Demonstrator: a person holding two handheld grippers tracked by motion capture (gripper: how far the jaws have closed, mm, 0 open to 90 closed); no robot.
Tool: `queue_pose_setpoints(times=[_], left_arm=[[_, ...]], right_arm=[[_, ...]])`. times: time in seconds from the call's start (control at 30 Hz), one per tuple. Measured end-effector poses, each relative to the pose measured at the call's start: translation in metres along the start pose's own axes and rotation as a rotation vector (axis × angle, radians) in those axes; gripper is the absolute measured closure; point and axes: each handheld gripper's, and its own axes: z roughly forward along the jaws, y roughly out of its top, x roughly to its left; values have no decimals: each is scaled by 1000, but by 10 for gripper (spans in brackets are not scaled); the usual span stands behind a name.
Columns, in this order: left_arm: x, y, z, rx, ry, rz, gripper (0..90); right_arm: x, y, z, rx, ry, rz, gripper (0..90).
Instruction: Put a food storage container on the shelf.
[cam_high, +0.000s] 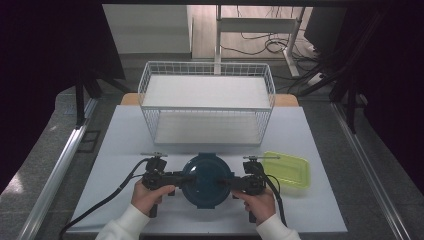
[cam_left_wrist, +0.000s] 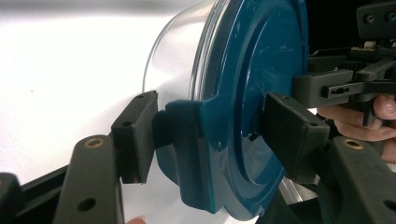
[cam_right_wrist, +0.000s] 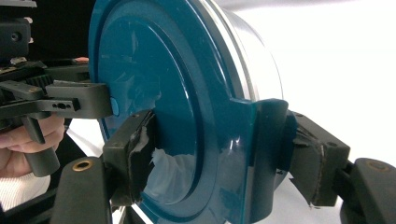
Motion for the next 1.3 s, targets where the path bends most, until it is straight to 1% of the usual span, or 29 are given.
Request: queue_pose_setpoints(times=[0.07,0.27,0.3,0.33,0.37,0.43,0.47,0.53,0.6,0.7,0.73,0.87,0.97,1.0,1.03,1.07,1.1,1.13,1.3], left_arm=[[-1,1,-2,0,3,7,381],[-6,5,-4,-10,-2,12,381],[-6,6,-4,-12,-4,11,382],[-8,7,-4,-8,-6,14,382],[-8,7,-4,-8,-6,14,382],[-11,10,-6,-3,6,33,381],[-14,12,-6,-11,6,34,382],[-17,15,-6,-21,4,36,382],[-20,21,-7,-23,-2,41,382],[-25,28,-10,-35,-3,52,382],[-26,31,-11,-38,-2,55,383],[-30,40,-18,-47,6,73,383],[-32,45,-22,-55,3,74,384],[-33,48,-25,-59,2,78,385],[-33,48,-25,-59,2,78,385],[-34,51,-27,-62,4,80,385],[-34,51,-27,-62,4,80,385],[-35,55,-29,-57,6,86,385],[-37,62,-33,-59,9,94,389]], right_arm=[[3,3,-1,-2,-3,-15,296],[6,6,-6,-8,-4,-29,296],[7,7,-8,-11,-8,-32,297],[9,8,-9,-15,-17,-47,297],[9,8,-9,-15,-17,-47,297],[9,10,-12,-16,-10,-54,297],[8,11,-13,-16,-6,-53,297],[9,12,-16,-22,0,-45,298],[10,16,-21,-32,-6,-51,298],[14,22,-27,-49,-12,-69,300],[17,27,-31,-61,-11,-78,302],[21,33,-34,-69,-6,-91,302],[26,40,-36,-74,-6,-99,302],[29,44,-38,-78,-10,-111,302],[29,44,-38,-78,-10,-111,302],[31,47,-39,-80,-10,-116,302],[31,47,-39,-80,-10,-116,302],[32,50,-40,-81,-6,-116,302],[35,56,-42,-89,2,-119,303]])
